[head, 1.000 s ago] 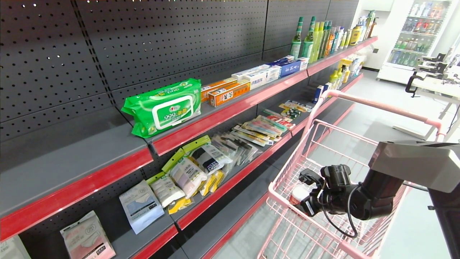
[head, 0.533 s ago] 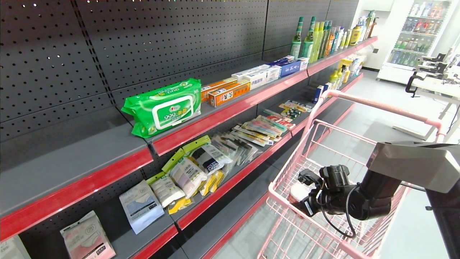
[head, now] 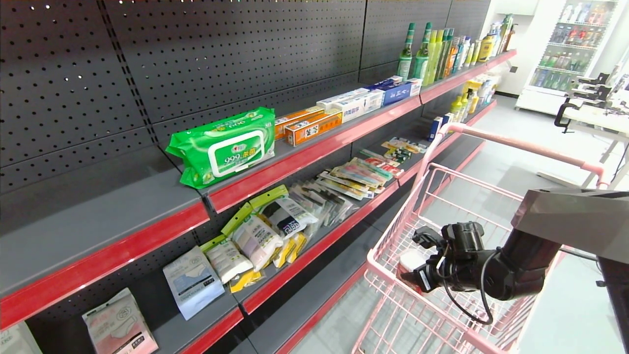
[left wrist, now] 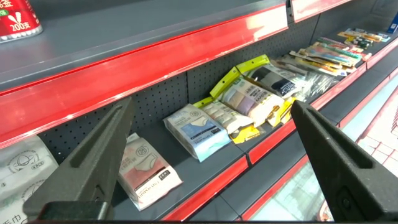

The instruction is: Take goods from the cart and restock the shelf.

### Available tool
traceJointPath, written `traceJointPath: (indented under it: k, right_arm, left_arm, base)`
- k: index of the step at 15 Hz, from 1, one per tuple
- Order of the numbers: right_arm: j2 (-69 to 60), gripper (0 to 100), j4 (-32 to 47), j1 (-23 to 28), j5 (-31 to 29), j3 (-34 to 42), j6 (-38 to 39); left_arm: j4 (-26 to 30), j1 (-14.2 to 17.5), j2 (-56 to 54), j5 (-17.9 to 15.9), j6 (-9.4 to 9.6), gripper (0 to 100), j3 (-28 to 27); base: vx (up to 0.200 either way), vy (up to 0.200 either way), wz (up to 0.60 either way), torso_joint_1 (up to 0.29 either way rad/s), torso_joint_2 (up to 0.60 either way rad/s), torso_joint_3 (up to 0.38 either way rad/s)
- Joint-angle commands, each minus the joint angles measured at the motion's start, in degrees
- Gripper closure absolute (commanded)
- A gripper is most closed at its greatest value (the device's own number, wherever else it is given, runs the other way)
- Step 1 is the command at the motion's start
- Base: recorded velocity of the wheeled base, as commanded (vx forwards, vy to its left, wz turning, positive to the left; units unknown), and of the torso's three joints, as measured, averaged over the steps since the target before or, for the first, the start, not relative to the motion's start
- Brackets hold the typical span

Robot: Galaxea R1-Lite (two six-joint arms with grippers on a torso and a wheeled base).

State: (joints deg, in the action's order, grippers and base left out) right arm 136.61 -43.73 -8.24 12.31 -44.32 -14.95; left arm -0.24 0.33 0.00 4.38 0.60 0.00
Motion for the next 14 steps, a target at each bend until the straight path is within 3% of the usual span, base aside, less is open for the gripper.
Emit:
traceJointPath:
  k: [1,6,14]
  right_arm:
    - [-5.65,100,-0.04,0.15,0.08,2.84,0.80]
    - [-14.70,100,-0.04,0.42,-3.35,6.27,8.35]
    - [-34.13,100,0.05,0.86,-9.94,13.56,8.97]
  left_arm:
    - [-0.02,0.02,0.00,0.02,0.02,0,0.00]
    - [-0.02,0.02,0.09,0.02,-0.07,0,0.00]
    - [-0.02,0.02,0.09,0.02,-0.07,0,0.00]
  base:
    - [0.000,0.000,0.00,0.000,0.00,0.000]
    - [0.000,0.000,0.00,0.000,0.00,0.000]
    - [0.000,0.000,0.00,0.000,0.00,0.000]
